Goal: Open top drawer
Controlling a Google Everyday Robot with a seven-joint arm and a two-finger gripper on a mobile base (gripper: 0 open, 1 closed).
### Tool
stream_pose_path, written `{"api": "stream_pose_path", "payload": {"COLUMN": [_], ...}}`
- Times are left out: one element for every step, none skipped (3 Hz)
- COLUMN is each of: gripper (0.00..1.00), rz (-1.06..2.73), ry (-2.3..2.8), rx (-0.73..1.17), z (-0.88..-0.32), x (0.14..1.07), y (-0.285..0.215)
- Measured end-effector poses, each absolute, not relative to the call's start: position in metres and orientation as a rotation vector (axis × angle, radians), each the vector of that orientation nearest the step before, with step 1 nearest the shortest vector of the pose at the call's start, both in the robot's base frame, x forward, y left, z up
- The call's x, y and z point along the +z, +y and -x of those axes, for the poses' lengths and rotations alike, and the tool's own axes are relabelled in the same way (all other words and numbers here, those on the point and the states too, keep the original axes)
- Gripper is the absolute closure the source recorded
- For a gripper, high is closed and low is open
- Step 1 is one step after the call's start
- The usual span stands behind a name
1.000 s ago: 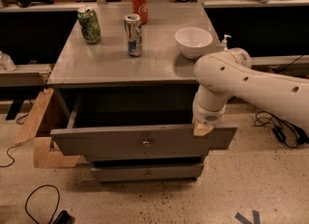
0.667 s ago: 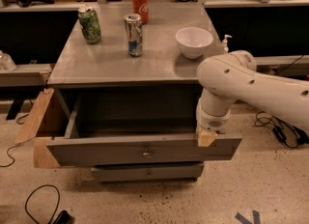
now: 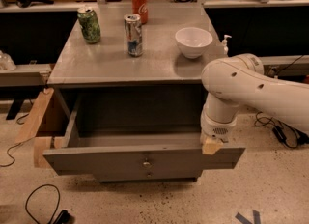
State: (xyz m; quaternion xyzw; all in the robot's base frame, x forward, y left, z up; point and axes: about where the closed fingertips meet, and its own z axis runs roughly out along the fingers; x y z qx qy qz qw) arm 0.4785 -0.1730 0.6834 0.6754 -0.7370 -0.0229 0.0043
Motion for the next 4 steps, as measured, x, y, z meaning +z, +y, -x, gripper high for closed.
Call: {"api": "stream_pose_path", "payload": {"gripper": [1.0, 0.82, 0.59, 0.35], "rz": [-2.116, -2.115, -2.114, -2.114], "ry": [-2.309, -2.307, -2.306, -2.304], "rx": [-0.072, -0.073, -0.073, -0.074], "z": [-0.4785, -0.4779, -0.4773, -0.4766], "x": [0.6834, 0.6826, 0.6819, 0.6812], "y": [-0.173, -0.1731, -0.1734, -0.1735]}}
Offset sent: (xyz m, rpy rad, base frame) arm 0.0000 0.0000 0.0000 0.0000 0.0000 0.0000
